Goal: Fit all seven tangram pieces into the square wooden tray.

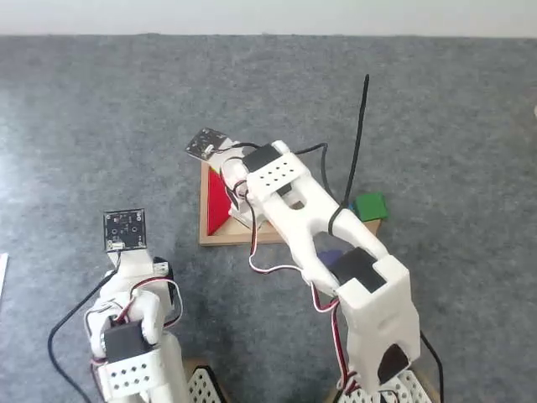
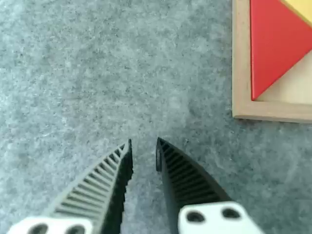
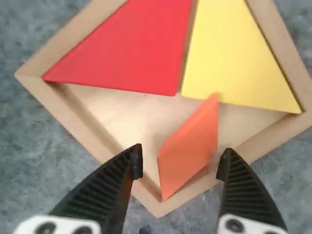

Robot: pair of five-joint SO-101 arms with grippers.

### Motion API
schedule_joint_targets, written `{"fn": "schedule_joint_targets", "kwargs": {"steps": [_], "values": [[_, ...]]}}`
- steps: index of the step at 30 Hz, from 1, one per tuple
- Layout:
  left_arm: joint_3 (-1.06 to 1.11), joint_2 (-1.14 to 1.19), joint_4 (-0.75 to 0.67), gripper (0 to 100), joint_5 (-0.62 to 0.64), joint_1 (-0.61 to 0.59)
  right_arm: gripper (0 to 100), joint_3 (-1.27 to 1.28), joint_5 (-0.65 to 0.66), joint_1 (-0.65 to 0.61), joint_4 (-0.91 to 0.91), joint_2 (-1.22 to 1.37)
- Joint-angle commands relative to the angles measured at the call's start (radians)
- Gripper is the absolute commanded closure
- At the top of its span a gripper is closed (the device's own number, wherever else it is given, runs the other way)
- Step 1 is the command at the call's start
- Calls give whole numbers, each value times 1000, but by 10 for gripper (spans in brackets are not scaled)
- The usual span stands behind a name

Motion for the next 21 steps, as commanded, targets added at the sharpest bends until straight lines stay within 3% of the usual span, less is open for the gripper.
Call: {"fn": "schedule_joint_targets", "kwargs": {"steps": [1, 15, 21], "values": [[-12, -18, 3, 920, -2, -6, 757, -25, -8, 10, -22, -8], [-12, -18, 3, 920, -2, -6, 759, -21, -9, 8, -30, 85], [-12, -18, 3, 920, -2, -6, 930, -25, -5, 15, -30, 65]]}}
